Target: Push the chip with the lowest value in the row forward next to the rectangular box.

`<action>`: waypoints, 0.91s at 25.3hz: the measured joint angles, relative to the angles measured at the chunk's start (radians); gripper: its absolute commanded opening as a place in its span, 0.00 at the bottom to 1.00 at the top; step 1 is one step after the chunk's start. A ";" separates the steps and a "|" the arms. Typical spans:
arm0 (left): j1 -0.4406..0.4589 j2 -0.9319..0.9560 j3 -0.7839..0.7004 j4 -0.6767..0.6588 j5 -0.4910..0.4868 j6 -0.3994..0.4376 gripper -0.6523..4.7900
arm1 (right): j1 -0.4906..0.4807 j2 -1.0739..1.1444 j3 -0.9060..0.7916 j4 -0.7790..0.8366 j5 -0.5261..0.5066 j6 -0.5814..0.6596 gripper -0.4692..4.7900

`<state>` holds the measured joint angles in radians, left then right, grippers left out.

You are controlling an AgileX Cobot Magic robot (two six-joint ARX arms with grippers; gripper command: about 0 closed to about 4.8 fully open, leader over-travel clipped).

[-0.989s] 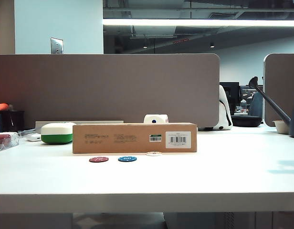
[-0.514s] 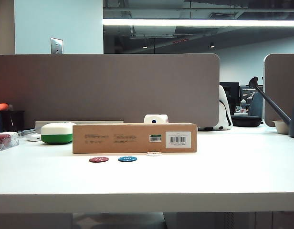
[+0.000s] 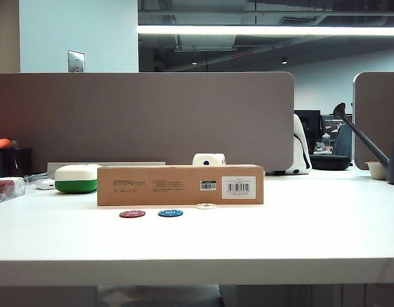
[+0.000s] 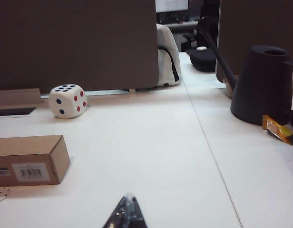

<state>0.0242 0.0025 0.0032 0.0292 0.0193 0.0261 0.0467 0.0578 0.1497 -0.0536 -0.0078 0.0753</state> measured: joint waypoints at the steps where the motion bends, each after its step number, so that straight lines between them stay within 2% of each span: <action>1: 0.000 0.000 0.000 0.000 0.000 0.000 0.11 | -0.013 -0.016 -0.010 0.005 -0.023 0.003 0.08; 4: 0.000 0.000 0.000 0.000 0.000 0.000 0.11 | -0.039 -0.048 -0.035 0.012 -0.074 0.002 0.08; 11: 0.000 0.000 0.000 0.000 0.000 0.000 0.11 | -0.055 -0.060 -0.140 0.051 -0.076 0.002 0.08; 23: 0.000 0.000 0.000 0.000 0.000 0.000 0.11 | -0.048 -0.060 -0.143 0.047 -0.079 0.002 0.08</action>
<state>0.0242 0.0025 0.0032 0.0288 0.0193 0.0261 -0.0013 -0.0017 0.0063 -0.0071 -0.0864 0.0769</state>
